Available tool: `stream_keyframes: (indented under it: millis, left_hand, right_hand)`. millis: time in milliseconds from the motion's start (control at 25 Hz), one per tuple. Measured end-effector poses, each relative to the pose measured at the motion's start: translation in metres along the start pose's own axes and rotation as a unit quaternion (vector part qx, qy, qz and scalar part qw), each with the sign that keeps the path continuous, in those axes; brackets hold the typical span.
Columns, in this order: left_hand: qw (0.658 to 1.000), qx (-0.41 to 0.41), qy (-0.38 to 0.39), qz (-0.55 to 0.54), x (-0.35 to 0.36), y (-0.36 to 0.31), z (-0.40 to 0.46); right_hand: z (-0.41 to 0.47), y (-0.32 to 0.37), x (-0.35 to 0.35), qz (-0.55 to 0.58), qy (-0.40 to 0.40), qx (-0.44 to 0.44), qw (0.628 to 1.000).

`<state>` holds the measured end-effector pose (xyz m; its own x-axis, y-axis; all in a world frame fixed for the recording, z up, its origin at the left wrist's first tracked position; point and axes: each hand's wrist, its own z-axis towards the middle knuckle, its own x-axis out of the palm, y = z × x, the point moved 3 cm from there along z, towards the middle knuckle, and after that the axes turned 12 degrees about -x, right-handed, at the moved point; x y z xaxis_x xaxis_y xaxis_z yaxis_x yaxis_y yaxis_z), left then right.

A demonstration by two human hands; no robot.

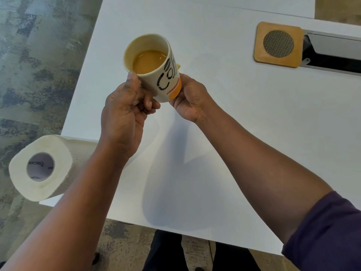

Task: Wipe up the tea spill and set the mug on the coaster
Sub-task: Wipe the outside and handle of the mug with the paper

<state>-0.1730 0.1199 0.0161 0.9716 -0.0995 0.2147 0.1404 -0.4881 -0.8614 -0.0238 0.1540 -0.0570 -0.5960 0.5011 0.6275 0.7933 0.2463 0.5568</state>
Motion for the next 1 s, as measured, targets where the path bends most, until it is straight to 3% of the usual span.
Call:
stream_keyframes:
  millis: [160,680,1000]
  left_hand:
    - [1.0,-0.003,-0.003,0.008,-0.001,0.005,-0.001]
    - [0.999,0.018,-0.047,0.003,0.0,-0.004,0.007]
    - [0.998,0.014,-0.05,-0.023,0.004,-0.001,0.01]
  right_hand:
    - [-0.002,0.001,-0.002,-0.042,0.017,0.014,0.999]
    - [-0.016,-0.008,-0.023,0.06,0.039,-0.034,0.997]
    - [-0.034,-0.037,-0.02,0.036,0.035,-0.048,0.998]
